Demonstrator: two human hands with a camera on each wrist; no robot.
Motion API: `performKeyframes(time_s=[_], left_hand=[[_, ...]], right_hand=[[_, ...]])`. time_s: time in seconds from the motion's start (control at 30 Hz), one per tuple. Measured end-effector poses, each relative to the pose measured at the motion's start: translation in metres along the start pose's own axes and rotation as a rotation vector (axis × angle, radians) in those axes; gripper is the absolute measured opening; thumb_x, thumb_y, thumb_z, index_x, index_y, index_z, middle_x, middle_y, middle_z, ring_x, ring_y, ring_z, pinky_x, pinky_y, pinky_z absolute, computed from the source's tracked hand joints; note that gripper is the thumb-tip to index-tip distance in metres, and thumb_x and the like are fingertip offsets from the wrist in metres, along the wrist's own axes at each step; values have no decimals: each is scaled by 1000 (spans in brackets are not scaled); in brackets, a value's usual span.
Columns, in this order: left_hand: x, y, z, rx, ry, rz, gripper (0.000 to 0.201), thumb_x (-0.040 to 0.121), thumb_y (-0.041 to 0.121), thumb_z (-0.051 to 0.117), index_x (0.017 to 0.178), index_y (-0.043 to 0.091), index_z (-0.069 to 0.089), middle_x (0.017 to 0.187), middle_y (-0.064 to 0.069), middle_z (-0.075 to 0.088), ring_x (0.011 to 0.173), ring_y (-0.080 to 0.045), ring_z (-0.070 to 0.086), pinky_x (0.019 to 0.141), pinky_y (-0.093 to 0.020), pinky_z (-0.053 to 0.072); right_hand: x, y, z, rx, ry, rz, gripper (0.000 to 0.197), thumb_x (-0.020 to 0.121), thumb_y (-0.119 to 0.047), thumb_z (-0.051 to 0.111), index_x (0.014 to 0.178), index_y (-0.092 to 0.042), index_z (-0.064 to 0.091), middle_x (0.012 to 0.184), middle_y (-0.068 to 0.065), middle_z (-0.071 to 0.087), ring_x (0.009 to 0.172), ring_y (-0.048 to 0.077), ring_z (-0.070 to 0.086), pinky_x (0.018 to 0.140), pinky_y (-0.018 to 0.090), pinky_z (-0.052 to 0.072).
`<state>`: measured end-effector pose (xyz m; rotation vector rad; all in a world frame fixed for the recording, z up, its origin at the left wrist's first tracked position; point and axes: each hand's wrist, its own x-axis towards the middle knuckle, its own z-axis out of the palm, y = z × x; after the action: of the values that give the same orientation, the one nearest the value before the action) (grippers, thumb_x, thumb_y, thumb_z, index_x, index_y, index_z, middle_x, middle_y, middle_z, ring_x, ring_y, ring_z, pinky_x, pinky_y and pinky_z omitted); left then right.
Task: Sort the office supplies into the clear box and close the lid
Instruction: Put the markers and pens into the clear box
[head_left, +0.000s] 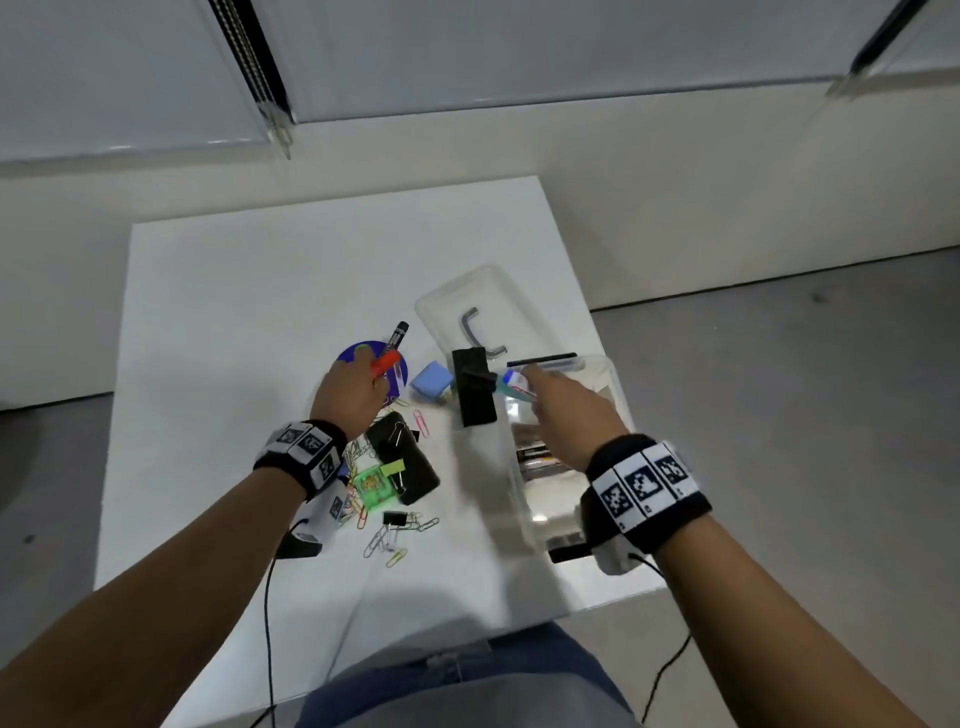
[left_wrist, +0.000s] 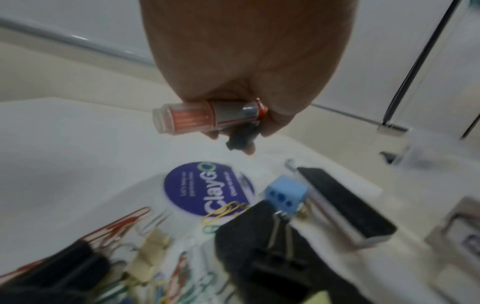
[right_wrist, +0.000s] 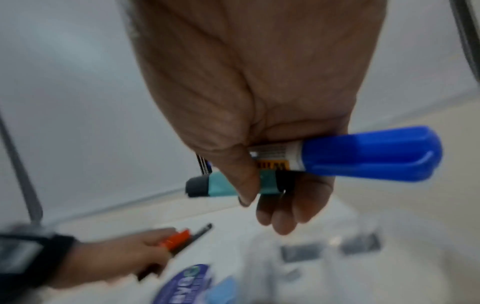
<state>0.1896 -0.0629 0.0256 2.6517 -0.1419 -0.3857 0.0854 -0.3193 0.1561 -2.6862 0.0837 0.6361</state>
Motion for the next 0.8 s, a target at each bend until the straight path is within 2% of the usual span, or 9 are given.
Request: performKeyframes(time_s=[0.1, 0.17, 0.3, 0.4, 0.5, 0.57, 0.67, 0.73, 0.8], left_hand=[[-22, 33, -9, -111, -11, 133, 8, 95, 18, 47, 99, 11, 46, 80, -8, 54, 72, -30, 53, 63, -39, 41], [-38, 57, -12, -170, -140, 192, 6, 98, 21, 45, 101, 16, 43, 76, -7, 55, 66, -27, 55, 62, -41, 44], [-56, 91, -10, -185, -401, 261, 12, 99, 25, 47, 110, 22, 44, 93, -6, 62, 75, -18, 63, 73, -39, 53], [-62, 102, -8, -65, -456, 308, 18, 99, 25, 48, 115, 16, 47, 97, -8, 63, 83, -23, 64, 76, -39, 52], [-68, 112, -6, -13, -479, 321, 12, 98, 24, 47, 108, 18, 46, 94, -11, 63, 83, -28, 63, 78, -46, 52], [-71, 124, -4, 11, -535, 341, 8, 98, 22, 45, 105, 20, 44, 93, -11, 63, 82, -29, 61, 75, -44, 49], [-74, 151, 3, 184, -569, 408, 14, 99, 23, 46, 108, 12, 47, 88, -11, 58, 78, -28, 55, 68, -38, 42], [-73, 176, 13, 326, -553, 465, 18, 99, 25, 47, 110, 11, 49, 88, -9, 58, 79, -28, 56, 66, -35, 40], [-71, 201, 27, 421, -565, 489, 21, 98, 22, 46, 115, 10, 51, 92, -9, 59, 80, -27, 55, 66, -34, 37]], right_hand=[[-7, 36, -19, -394, -114, 53, 42, 90, -8, 49, 131, -18, 44, 122, 9, 57, 108, 30, 59, 81, 37, 44], [-3, 49, -13, -531, -203, 21, 40, 90, -9, 50, 128, -18, 48, 118, 7, 59, 106, 29, 61, 78, 35, 44], [10, 56, 21, -503, -295, -127, 43, 92, -10, 49, 132, -24, 50, 118, 8, 65, 105, 30, 64, 82, 35, 49], [21, 65, 46, -334, -304, -155, 51, 88, -29, 59, 135, -40, 43, 119, -2, 68, 103, 23, 67, 86, 39, 56], [15, 75, 37, -140, -208, -82, 26, 89, -35, 56, 113, -25, 59, 108, 1, 69, 100, 25, 65, 80, 33, 51], [6, 90, 31, -67, 22, 4, 19, 92, -30, 51, 96, -14, 60, 100, 7, 65, 95, 30, 62, 75, 34, 48], [-5, 111, 37, 35, 384, 146, 21, 87, -17, 56, 106, -8, 57, 108, 15, 56, 98, 34, 55, 82, 41, 50], [-9, 118, 47, 114, 310, 262, 46, 84, -7, 55, 128, -9, 41, 120, 18, 49, 103, 38, 53, 86, 44, 47], [-8, 120, 56, 213, 163, 305, 59, 85, -1, 48, 138, -13, 25, 120, 18, 51, 101, 39, 57, 85, 44, 49]])
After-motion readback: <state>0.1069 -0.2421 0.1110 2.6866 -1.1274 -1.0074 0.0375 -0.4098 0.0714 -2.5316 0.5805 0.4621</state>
